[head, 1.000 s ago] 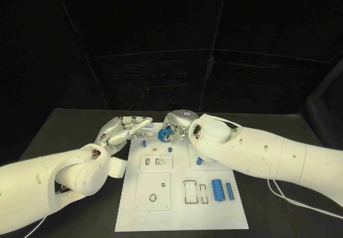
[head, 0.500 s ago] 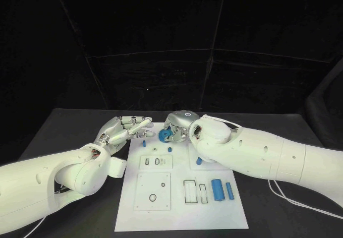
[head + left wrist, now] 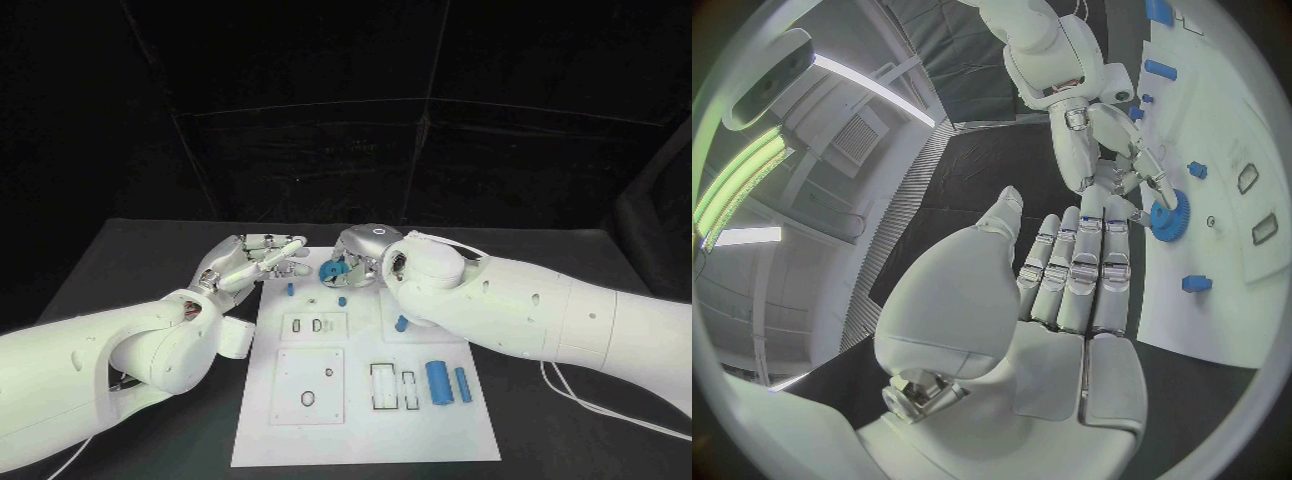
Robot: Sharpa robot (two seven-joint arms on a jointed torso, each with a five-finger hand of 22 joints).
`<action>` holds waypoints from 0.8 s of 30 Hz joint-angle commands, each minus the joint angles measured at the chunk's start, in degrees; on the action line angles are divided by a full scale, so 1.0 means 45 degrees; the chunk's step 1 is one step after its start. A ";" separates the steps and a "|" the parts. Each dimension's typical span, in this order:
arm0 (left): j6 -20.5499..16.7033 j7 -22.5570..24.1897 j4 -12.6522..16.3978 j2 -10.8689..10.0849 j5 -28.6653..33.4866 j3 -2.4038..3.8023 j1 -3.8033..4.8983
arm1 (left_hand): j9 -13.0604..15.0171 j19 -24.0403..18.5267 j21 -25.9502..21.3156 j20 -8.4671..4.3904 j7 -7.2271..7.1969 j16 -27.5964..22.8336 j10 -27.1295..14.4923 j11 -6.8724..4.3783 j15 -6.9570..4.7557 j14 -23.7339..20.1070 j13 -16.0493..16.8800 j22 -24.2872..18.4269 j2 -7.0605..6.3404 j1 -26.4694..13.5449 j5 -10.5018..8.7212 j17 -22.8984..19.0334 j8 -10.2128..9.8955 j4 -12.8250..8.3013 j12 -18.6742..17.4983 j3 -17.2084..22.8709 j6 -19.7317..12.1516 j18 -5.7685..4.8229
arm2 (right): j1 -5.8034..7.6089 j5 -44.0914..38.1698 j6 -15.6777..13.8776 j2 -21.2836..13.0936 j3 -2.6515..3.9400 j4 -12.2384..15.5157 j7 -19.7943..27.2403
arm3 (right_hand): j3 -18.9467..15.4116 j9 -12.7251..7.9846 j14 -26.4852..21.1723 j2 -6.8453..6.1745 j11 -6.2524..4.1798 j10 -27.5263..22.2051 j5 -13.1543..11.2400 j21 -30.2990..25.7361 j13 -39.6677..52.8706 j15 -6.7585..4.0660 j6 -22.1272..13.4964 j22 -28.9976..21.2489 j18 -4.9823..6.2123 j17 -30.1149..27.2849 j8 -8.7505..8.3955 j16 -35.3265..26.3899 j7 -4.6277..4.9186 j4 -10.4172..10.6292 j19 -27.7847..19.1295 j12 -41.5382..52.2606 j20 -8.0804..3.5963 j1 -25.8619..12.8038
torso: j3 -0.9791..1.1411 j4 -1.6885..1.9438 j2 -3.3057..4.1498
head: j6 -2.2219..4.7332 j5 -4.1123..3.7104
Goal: Assemble the parts on the task board
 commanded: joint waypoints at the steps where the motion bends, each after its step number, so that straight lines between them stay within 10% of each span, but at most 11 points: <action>1: 0.0154 0.0089 0.0020 -0.0005 -0.0009 0.0013 0.0021 | -0.0006 -0.0015 -0.0052 0.0072 0.0049 -0.0079 -0.0059 0.0045 0.0098 -0.0024 -0.0013 -0.0016 0.0120 -0.0038 0.0036 0.0017 -0.0080 -0.0058 -0.0060 0.0010 -0.0068 0.0082 | 0.0015 0.0288 0.0550 0.0014 -0.0010 -0.0073 -0.0223 | -0.0117 0.0024 0.0646 0.0144 0.0013 -0.0091 0.0188 -0.0054 0.0019 0.0119 -0.0034 0.0024 -0.0156 0.0019 0.0019 -0.0062 0.0035 -0.0028 0.0009 0.0071 0.0122 -0.0024 | -0.0003 0.0001 0.0001 | -0.0005 -0.0014; 24: 0.0147 0.0101 -0.0013 -0.0060 -0.0009 0.0013 0.0023 | -0.0006 -0.0015 -0.0052 0.0072 0.0049 -0.0079 -0.0059 0.0045 0.0098 -0.0024 -0.0013 -0.0016 0.0120 -0.0038 0.0036 0.0017 -0.0080 -0.0058 -0.0060 0.0010 -0.0068 0.0082 | 0.0013 0.0852 -0.0355 -0.0326 -0.0015 0.0037 0.0198 | -0.0470 0.0036 0.0671 0.0252 -0.0033 0.0086 0.0266 0.0018 0.0350 0.0084 0.0055 0.0188 -0.0186 0.0105 0.0062 -0.0015 -0.0009 -0.0270 0.0113 0.0442 0.0096 0.0759 | 0.0000 -0.0008 -0.0001 | -0.0008 -0.0026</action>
